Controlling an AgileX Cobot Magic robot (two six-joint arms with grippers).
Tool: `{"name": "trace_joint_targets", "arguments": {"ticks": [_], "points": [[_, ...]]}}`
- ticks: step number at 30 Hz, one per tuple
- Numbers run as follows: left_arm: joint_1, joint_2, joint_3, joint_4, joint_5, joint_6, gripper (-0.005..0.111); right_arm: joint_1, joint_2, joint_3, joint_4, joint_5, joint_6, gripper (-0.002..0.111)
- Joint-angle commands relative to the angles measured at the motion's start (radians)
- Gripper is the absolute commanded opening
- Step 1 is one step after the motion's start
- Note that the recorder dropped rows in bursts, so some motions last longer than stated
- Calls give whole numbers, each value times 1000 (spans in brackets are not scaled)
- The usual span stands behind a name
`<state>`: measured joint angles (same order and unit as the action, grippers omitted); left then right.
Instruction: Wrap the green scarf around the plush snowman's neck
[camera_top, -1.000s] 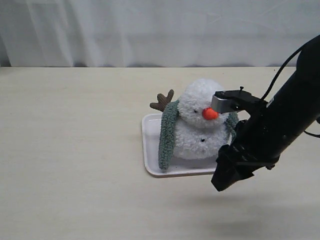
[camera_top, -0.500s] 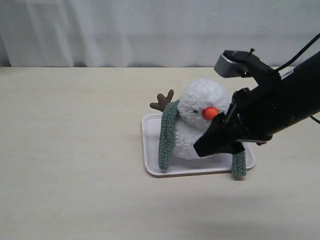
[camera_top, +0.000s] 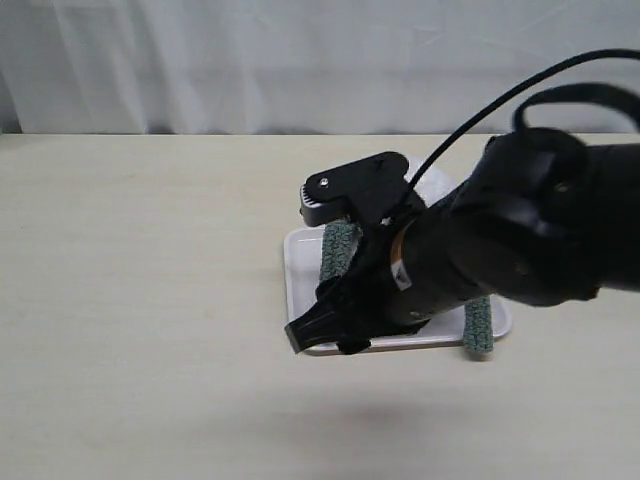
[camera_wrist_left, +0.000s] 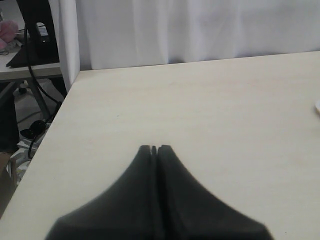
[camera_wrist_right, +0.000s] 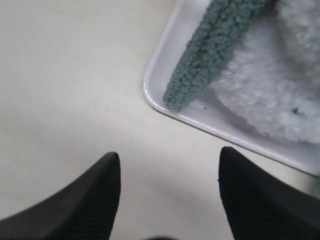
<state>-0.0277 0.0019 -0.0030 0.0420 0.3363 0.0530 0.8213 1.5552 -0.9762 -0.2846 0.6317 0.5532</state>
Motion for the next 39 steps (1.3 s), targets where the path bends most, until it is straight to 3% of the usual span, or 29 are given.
{"name": "trace_joint_targets", "arguments": {"ticks": [1,6,14,21,31,35,39], "points": [[1,-2,3,-2,-12,-2,0,44,72,3,-37,-56,133,55],[1,-2,3,-2,-12,-2,0,49,143,3,-103,-144,310,55],[1,-2,3,-2,-12,-2,0,47,243,1,-404,-145,739,55],[1,-2,3,-2,-12,-2,0,13,316,-6,-624,-341,1044,55],[1,-2,3,-2,-12,-2,0,-6,315,-17,-553,-284,962,55],[1,-2,3,-2,-12,-2,0,-6,315,-17,-553,-145,949,55],[1,-2,3,-2,-12,-2,0,-6,321,-17,-594,-194,980,55]]}}
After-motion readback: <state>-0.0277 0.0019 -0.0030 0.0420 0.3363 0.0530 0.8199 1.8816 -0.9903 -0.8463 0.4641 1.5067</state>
